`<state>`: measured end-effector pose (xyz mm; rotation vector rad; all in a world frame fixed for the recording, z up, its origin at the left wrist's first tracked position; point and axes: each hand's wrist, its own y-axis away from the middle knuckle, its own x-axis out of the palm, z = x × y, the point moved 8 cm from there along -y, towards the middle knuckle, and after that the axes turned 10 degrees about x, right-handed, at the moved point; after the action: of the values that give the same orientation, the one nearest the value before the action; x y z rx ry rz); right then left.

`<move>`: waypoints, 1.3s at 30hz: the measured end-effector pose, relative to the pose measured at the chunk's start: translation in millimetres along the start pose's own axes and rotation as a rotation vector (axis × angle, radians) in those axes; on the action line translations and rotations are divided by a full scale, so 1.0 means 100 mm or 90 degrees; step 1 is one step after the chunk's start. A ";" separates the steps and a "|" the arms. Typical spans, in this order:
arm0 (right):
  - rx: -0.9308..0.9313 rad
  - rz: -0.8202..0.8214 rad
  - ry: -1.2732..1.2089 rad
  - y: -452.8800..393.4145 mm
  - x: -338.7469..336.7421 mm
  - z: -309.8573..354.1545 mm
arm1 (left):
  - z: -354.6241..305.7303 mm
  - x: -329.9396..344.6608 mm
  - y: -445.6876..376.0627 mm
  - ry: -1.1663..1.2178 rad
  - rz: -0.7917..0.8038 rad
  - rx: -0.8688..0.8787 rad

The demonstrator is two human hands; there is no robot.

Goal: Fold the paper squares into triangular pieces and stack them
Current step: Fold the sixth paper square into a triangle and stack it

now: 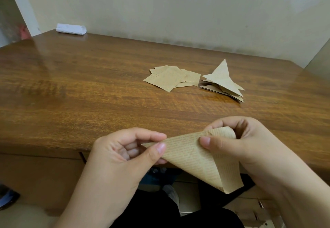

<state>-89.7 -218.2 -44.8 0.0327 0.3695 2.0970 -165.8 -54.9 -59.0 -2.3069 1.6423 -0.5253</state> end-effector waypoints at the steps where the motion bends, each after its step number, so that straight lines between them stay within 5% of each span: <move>1: 0.002 0.000 0.000 -0.01 0.00 0.00 | 0.00 0.00 0.00 0.004 -0.004 -0.001; 27: 0.026 -0.038 0.057 0.00 -0.01 -0.02 | 0.06 -0.04 0.02 -0.037 -0.040 -0.036; 34: 0.052 -0.107 0.372 -0.29 -0.19 0.15 | 0.10 0.05 -0.06 -0.237 0.032 -0.041; 39: 0.065 -0.078 0.592 -0.72 -0.23 0.37 | -0.09 0.10 -0.25 -0.479 0.113 0.112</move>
<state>-11.0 -193.6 -26.7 -0.9012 0.9941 1.8533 -145.1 -56.0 -39.3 -1.8590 1.3261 0.2189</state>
